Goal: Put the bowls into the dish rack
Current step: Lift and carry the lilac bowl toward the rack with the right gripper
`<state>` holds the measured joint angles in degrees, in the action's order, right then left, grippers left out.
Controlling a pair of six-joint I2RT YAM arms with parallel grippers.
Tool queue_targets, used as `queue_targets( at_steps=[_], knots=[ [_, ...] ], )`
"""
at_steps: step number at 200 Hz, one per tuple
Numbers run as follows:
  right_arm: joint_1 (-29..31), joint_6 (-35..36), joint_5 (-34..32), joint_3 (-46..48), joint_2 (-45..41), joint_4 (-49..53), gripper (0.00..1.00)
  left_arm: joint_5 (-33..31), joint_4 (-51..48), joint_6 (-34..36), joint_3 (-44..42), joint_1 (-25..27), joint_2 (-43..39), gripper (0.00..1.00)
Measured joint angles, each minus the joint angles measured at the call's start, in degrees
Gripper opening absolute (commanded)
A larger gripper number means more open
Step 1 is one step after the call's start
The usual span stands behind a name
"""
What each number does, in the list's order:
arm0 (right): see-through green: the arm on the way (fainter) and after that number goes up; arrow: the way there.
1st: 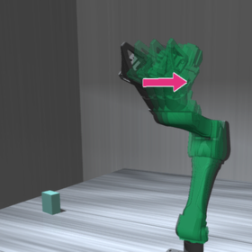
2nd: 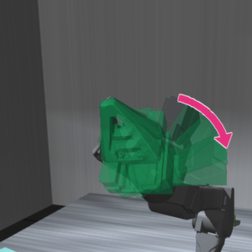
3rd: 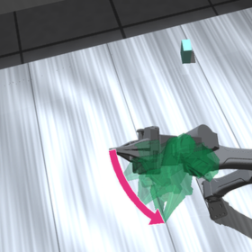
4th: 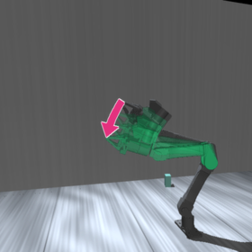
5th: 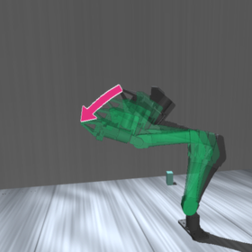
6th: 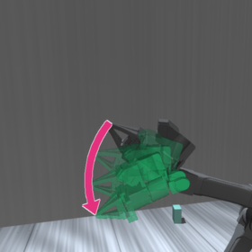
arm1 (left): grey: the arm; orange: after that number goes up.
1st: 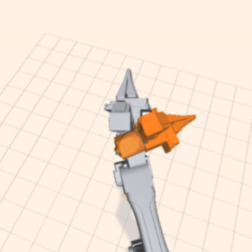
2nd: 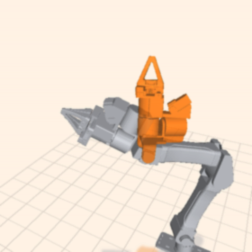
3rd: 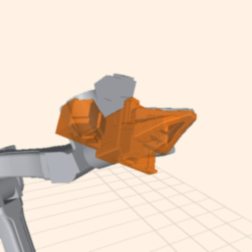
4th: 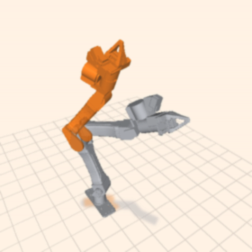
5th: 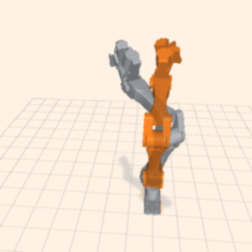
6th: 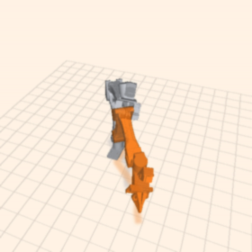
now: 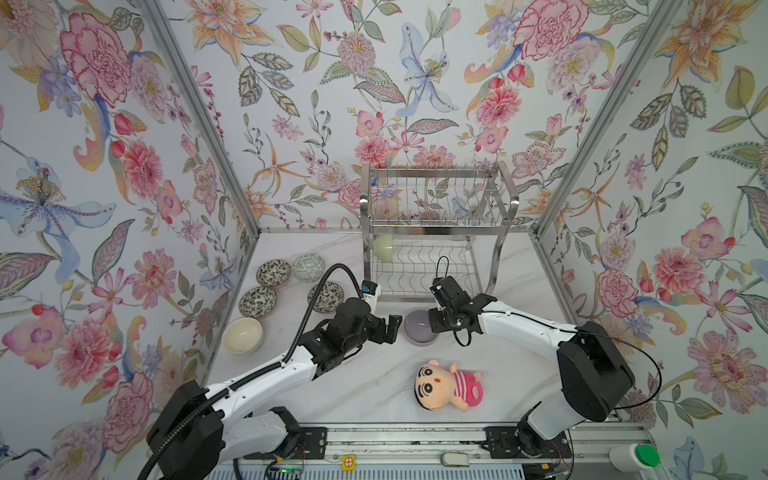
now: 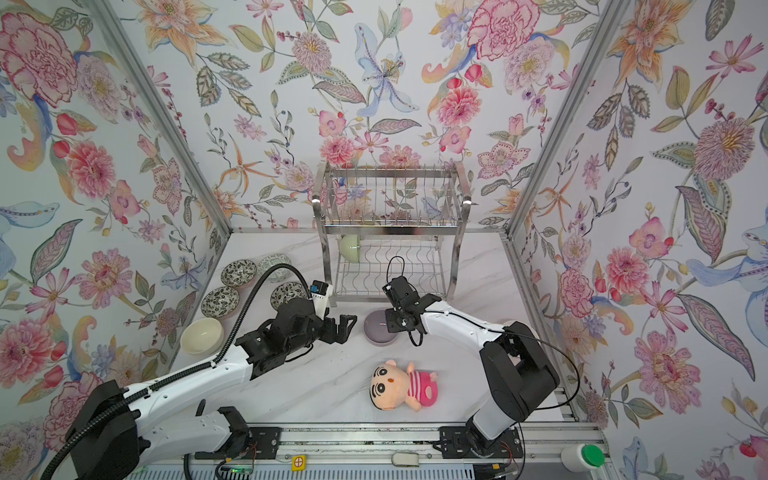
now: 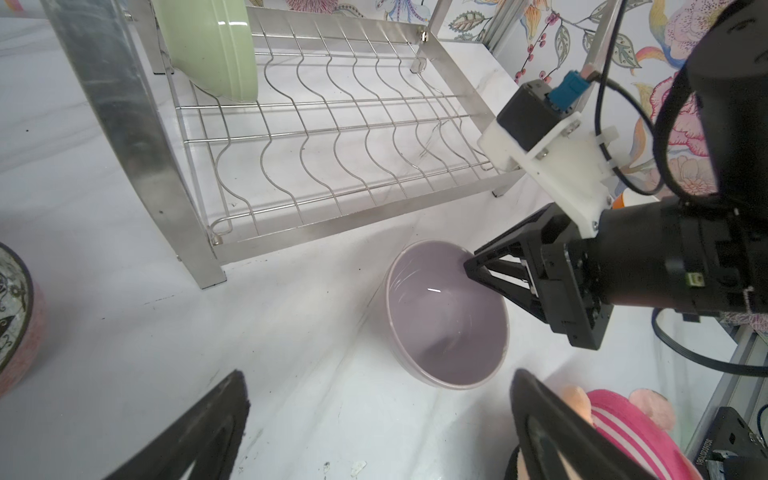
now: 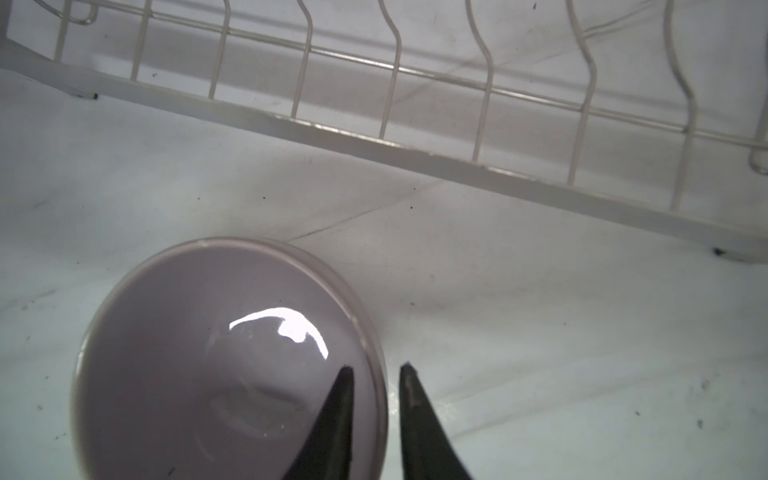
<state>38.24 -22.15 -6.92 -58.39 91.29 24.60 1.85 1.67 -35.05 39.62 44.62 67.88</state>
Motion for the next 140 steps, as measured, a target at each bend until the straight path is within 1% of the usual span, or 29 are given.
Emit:
queue_targets(
  at_steps=[20, 50, 78, 120, 140],
  knots=[
    [0.0, 0.0, -0.2, -1.2, -0.2, 0.5, 0.37, 1.1, 0.2, -0.6, 0.0, -0.1, 0.1, 0.99],
    [0.5, 0.1, -1.4, -3.2, -1.6, 2.6, 0.41, 3.2, 1.3, -2.3, -0.3, -1.3, 0.0, 0.99],
    [3.6, -0.2, -2.8, -5.8, -2.7, 3.4, 0.50, 6.3, 3.1, -5.1, -3.9, -3.7, -2.3, 1.00],
    [9.5, -1.0, -3.0, -9.1, -0.7, 3.9, 0.51, 11.9, 4.7, -10.5, -12.0, -10.4, -7.5, 0.99],
    [11.8, -1.8, -3.0, -10.4, 1.9, 3.9, 0.52, 13.7, 4.8, -12.3, -15.1, -12.3, -9.2, 0.99]
  ],
)
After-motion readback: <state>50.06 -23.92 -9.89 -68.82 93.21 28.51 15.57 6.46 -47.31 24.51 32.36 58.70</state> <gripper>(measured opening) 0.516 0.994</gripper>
